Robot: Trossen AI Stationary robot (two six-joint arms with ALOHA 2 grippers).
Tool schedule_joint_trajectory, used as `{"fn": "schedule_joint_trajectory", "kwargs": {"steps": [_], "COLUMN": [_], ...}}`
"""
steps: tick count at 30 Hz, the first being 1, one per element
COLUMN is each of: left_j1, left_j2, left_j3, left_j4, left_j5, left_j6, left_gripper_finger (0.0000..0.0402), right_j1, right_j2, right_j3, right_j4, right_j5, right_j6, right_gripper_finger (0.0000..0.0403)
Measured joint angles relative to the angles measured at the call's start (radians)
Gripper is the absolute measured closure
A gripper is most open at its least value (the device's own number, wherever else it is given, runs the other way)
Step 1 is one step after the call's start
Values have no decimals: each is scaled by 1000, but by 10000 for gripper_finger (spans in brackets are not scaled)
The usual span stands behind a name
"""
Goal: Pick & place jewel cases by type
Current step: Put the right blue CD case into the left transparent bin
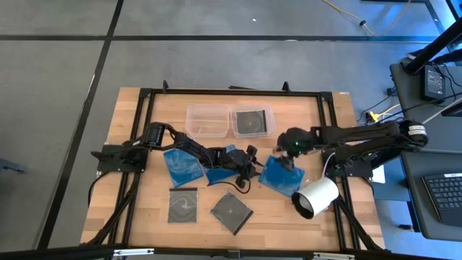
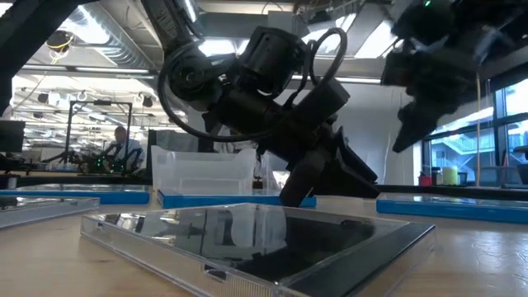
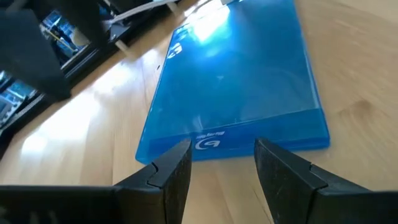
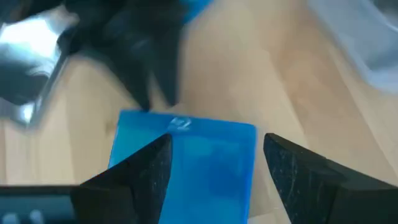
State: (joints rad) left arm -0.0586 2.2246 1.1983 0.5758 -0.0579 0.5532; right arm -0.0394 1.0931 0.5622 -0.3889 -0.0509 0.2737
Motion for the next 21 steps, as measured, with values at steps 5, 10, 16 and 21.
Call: {"fn": "schedule_joint_trajectory", "kwargs": {"steps": [5, 10, 16, 21], "left_j1": [0, -1, -1, 1], "left_j2": [0, 0, 0, 0], "left_j3": [0, 0, 0, 0], "left_j4": [0, 0, -1, -4], "left_j5": [-7, -29, -36, -38], "left_j6": [-7, -11, -22, -29], "left_gripper_finger": [231, 231, 231, 231], "right_j1": [115, 185, 194, 194], "right_j2": [8, 68, 186, 316], "right_j3": [1, 1, 69, 187], "right_j4": [-57, -63, -119, -233], "right_j5": [131, 205, 157, 162], "right_j6": [-129, -166, -133, -181], "right_gripper_finger": [147, 147, 147, 147]}}
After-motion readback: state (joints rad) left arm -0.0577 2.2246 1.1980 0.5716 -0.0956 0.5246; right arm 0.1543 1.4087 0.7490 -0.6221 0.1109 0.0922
